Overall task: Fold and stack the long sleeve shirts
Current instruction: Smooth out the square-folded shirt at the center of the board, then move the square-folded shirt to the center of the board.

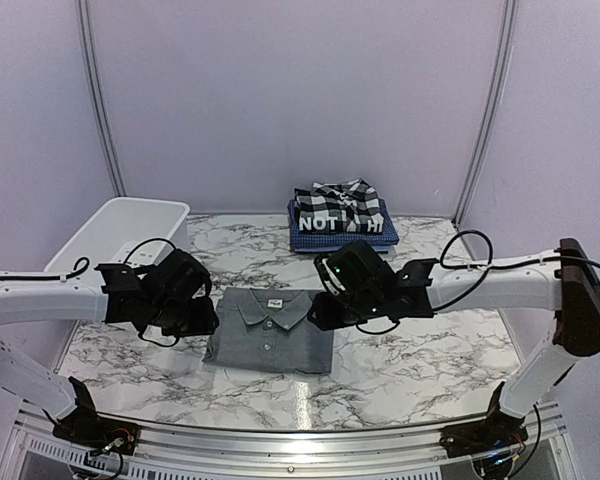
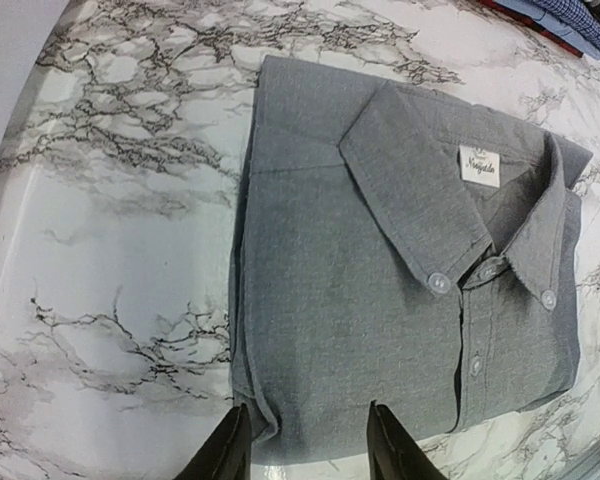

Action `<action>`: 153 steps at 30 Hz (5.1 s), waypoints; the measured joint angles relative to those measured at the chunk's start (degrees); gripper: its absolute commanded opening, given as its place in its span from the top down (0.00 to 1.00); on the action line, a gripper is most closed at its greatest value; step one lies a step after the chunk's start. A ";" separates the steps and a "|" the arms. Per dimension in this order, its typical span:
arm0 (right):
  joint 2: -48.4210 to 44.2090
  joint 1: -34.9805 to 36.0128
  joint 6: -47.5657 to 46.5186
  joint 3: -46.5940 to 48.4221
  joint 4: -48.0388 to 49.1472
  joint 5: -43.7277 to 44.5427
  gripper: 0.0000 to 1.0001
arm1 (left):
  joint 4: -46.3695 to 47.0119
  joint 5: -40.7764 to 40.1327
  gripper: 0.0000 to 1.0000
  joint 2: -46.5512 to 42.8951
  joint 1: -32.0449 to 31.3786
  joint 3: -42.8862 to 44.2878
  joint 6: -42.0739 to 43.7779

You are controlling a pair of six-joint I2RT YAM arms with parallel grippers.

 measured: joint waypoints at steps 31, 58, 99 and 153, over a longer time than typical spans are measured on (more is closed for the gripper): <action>26.18 -15.63 -7.17 16.02 6.08 -6.25 0.72 | 8.46 3.89 0.79 6.84 2.19 -9.57 1.95; 20.72 -45.35 -7.28 9.29 18.56 -15.80 0.72 | 5.70 10.51 0.65 -1.92 4.52 -9.73 0.70; 41.03 -50.51 13.11 20.20 35.36 -28.26 1.00 | 5.62 10.58 0.59 -7.02 4.52 -13.29 -2.08; -8.13 -53.48 -0.15 -28.96 18.69 -23.34 1.00 | 8.33 12.20 1.00 -3.23 4.52 -17.79 -5.14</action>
